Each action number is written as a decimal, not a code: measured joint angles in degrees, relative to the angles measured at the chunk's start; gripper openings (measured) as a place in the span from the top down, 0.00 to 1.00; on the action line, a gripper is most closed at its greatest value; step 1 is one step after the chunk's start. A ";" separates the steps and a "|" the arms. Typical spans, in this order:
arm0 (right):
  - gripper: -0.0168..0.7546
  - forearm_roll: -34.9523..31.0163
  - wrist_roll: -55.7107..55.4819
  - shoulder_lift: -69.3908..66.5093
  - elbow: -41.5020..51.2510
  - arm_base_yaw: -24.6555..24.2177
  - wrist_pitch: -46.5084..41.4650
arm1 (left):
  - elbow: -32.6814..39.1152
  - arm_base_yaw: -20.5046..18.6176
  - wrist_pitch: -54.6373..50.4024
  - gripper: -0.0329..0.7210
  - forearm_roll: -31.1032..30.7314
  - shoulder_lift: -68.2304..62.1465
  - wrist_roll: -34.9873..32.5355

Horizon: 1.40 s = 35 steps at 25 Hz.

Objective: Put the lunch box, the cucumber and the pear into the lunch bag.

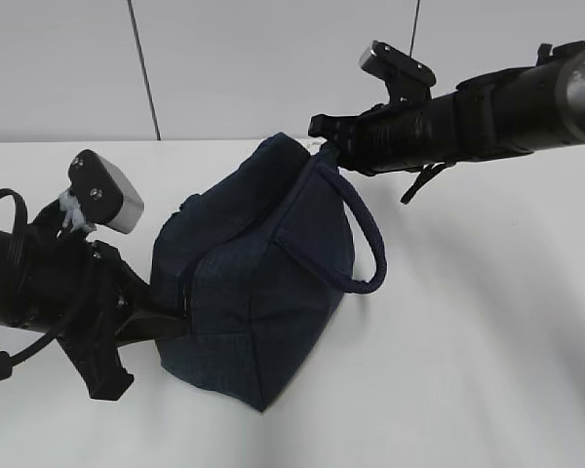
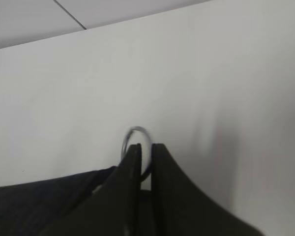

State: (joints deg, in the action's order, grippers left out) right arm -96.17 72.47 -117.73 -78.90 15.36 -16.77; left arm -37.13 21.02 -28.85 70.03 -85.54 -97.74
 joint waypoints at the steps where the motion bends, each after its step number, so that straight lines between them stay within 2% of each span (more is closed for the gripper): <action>1: 0.87 0.00 1.31 0.38 0.00 -0.11 0.00 | 0.05 0.00 0.00 0.89 0.00 0.00 0.43; 6: 0.45 0.21 6.33 4.17 0.00 -0.24 0.39 | 0.05 0.00 0.58 0.59 -0.29 0.07 3.69; 9: 0.38 2.14 8.21 7.27 0.00 -0.33 0.39 | 0.05 0.00 0.71 0.49 -4.09 1.36 9.06; 14: 0.37 7.13 7.38 12.53 0.98 -0.33 -0.93 | 0.37 0.00 -1.30 0.47 -22.77 6.73 28.71; 18: 0.36 12.30 3.65 17.89 5.98 -0.33 -1.26 | 0.43 0.00 -2.41 0.49 -42.08 13.14 51.72; 19: 0.36 13.68 2.55 18.94 7.66 -0.33 -1.26 | 0.43 0.00 -2.74 0.50 -48.09 14.95 60.63; 22: 0.36 19.08 -3.14 24.11 14.97 -0.36 -1.26 | 0.43 0.00 -5.09 0.51 -64.54 19.83 81.92; 24: 0.36 23.51 -7.17 27.15 20.44 -0.36 -1.39 | 0.43 0.00 -8.07 0.52 -71.66 22.89 90.06; 26: 0.38 29.14 -12.77 31.78 25.41 -0.36 -1.82 | 0.49 0.00 -10.14 0.52 -74.29 26.58 94.28; 30: 0.40 43.63 -25.47 41.13 33.44 -0.36 -5.27 | 0.49 0.00 -11.82 0.52 -75.10 35.41 96.10; 35: 0.40 70.50 -49.01 51.90 38.50 -0.36 -16.80 | 0.49 0.00 -18.67 0.52 -75.05 46.86 96.36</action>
State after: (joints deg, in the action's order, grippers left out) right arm -25.67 23.46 -65.82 -40.40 15.00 -33.57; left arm -36.63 21.02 -47.52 -5.01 -38.68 -1.39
